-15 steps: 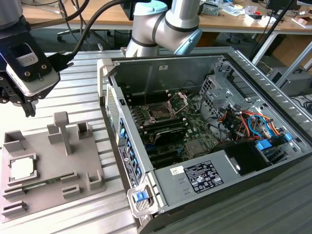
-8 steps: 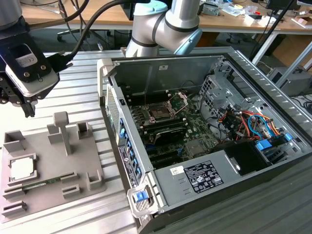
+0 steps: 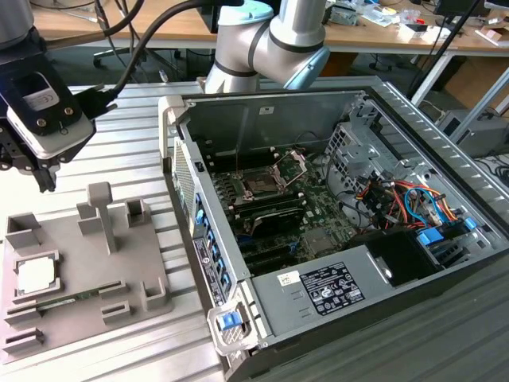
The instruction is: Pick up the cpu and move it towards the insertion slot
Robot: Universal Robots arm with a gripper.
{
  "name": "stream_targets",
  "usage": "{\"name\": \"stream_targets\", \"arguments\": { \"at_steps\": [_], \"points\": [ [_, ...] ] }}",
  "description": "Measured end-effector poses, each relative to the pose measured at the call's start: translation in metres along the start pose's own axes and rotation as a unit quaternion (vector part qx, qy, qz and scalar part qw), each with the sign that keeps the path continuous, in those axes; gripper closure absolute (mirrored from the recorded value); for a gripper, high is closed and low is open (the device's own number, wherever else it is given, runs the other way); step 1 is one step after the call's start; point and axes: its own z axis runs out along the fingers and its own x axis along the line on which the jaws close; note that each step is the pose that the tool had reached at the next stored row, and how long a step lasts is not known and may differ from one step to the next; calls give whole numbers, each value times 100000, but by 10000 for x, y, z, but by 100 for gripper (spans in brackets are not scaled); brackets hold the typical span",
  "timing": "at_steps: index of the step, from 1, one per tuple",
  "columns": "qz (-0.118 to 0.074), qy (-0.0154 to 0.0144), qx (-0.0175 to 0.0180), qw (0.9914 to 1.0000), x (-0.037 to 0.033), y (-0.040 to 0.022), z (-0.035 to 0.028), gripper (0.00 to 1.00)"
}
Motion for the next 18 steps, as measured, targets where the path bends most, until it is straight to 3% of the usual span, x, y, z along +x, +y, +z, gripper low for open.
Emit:
{"name": "stream_targets", "arguments": {
  "at_steps": [18],
  "points": [
    [5, -5, -6, 100000, 13, -1, 39, 89]
  ]
}}
